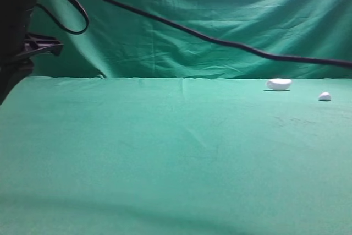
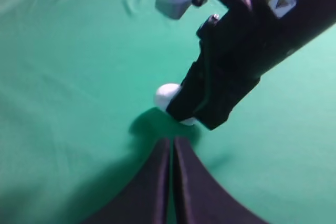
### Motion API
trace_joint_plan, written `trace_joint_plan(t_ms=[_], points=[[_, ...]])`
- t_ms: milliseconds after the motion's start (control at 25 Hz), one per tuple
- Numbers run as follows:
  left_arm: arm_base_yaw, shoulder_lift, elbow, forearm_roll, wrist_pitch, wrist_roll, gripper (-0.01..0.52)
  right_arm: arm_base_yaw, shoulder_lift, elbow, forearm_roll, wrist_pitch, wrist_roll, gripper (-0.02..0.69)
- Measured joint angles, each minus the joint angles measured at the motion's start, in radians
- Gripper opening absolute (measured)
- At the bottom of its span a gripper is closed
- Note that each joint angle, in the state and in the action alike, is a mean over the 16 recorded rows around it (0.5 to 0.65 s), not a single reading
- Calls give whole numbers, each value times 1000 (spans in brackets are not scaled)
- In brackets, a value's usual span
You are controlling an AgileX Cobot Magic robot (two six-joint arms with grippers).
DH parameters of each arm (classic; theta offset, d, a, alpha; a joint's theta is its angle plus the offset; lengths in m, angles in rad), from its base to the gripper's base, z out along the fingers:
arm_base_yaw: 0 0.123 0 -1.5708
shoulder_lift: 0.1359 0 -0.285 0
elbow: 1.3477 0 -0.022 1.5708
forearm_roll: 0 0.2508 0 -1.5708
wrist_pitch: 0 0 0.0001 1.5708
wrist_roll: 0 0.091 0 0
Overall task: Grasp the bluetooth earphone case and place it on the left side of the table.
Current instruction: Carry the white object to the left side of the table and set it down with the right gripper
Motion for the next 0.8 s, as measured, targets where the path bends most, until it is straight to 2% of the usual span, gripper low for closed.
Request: trace_joint_plan(t_ms=[160, 320, 480, 800], points=[[0, 0, 0, 0, 0, 0, 0, 2, -13, -1, 0, 17, 3, 429], [0, 0, 0, 0, 0, 0, 0, 2, -64, -1, -4, 78, 9, 417], [0, 0, 0, 0, 0, 0, 0, 2, -148, -2, -11, 181, 23, 329], [0, 0, 0, 0, 0, 0, 0, -25, -379, -1, -25, 430, 85, 69]])
